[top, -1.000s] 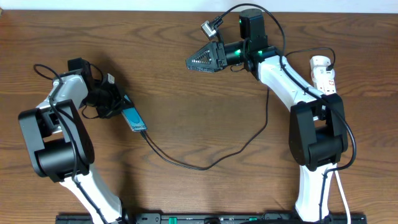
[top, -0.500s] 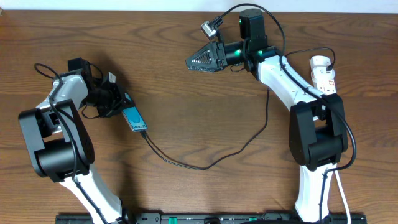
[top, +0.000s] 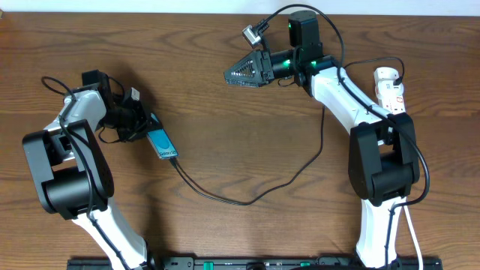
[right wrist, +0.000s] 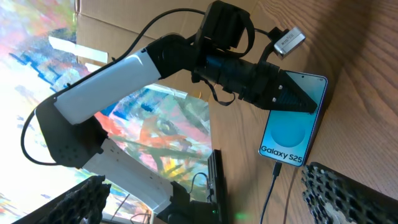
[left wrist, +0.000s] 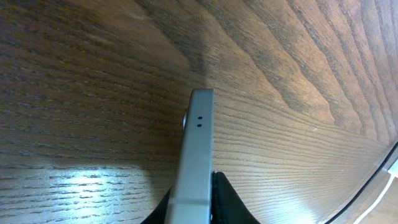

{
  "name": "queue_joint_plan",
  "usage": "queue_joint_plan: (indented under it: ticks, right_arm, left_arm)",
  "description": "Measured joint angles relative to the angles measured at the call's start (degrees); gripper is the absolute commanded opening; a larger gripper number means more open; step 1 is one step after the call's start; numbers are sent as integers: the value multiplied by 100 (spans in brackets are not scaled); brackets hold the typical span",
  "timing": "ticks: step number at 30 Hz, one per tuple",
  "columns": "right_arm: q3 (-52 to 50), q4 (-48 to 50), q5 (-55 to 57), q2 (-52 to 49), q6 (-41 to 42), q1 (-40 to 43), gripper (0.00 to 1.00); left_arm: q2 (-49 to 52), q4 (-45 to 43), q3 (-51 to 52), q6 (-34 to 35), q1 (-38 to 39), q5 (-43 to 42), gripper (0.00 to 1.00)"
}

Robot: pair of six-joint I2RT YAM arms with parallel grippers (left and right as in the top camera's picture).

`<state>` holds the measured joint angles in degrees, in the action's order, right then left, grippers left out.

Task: Plug charger to phone and switch on socket
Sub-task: 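Lower the plugged phone with the left gripper toward the table, then lay the phone flat on the table and open the left gripper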

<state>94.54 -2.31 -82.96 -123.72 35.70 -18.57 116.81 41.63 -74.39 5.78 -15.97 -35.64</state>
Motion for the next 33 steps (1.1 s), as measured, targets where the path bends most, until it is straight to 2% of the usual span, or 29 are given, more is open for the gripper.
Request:
queue_joint_plan:
  ticks: [8, 12, 21, 24, 33]
  right_arm:
    - [0, 0, 0, 0, 0, 0, 99]
    - [0, 0, 2, 0, 0, 0, 99]
    - [0, 0, 2, 0, 0, 0, 99]
    - [0, 2, 0, 0, 0, 0, 99]
    - [0, 2, 0, 0, 0, 0, 99]
  left_arm:
    - [0, 57, 0, -7, 0, 0, 17]
    - [0, 68, 0, -9, 0, 2, 29]
    - [0, 142, 0, -9, 0, 0, 31]
    - [0, 179, 0, -7, 0, -2, 36]
    - [0, 417, 0, -22, 0, 0, 39]
